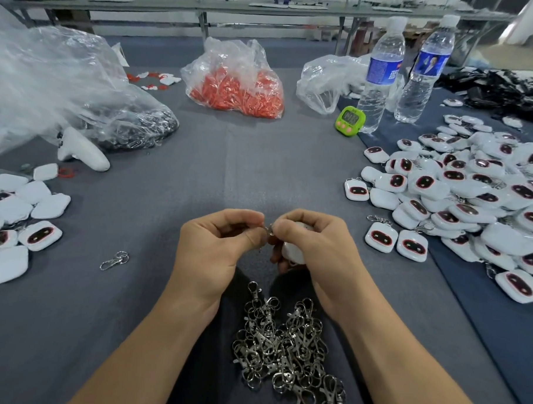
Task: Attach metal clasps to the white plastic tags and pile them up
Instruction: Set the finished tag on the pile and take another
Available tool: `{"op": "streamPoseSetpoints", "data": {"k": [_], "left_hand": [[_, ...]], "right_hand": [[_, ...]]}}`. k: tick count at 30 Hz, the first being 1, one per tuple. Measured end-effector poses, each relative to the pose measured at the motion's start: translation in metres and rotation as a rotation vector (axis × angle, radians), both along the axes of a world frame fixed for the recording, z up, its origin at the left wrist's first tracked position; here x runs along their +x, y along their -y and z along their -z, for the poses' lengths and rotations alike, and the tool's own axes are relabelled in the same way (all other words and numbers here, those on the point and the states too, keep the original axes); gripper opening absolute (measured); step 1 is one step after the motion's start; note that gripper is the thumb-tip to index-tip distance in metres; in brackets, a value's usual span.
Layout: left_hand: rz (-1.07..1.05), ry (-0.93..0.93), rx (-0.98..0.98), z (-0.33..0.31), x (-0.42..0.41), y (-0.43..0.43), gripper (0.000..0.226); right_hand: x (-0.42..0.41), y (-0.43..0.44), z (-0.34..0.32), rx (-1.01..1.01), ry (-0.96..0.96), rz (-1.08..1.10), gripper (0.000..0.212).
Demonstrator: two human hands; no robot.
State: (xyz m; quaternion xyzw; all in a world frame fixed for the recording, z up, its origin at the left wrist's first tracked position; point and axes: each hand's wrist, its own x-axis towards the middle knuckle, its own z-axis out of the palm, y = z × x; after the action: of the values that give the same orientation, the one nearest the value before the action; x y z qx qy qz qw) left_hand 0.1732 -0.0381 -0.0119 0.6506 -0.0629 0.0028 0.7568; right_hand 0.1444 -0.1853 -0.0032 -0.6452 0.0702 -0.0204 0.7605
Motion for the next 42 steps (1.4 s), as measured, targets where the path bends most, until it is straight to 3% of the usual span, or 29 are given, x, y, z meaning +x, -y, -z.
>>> {"op": "streamPoseSetpoints", "data": {"k": [8,17,21,26,32,42], "left_hand": [[0.153,0.043,0.141,-0.003,-0.008,0.004,0.028],[-0.022,0.020,0.166,0.002,-0.003,0.002,0.020],[-0.065,0.048,0.135,0.004,-0.002,0.003,0.021],[-0.155,0.126,0.195,0.005,0.000,0.004,0.028],[-0.216,0.323,0.494,0.004,-0.011,0.006,0.032],[-0.126,0.265,0.348,0.007,-0.005,0.004,0.026]], "right_hand": [[0.001,0.003,-0.003,0.116,-0.004,0.085,0.017],[0.003,0.010,-0.001,0.136,-0.014,0.121,0.013],[0.003,0.011,0.002,-0.007,-0.032,0.144,0.015],[0.003,0.009,0.009,-0.552,0.003,0.289,0.012],[-0.002,-0.001,0.008,-0.654,0.182,0.201,0.004],[0.000,0.002,0.008,-0.516,0.207,0.195,0.016]]}}
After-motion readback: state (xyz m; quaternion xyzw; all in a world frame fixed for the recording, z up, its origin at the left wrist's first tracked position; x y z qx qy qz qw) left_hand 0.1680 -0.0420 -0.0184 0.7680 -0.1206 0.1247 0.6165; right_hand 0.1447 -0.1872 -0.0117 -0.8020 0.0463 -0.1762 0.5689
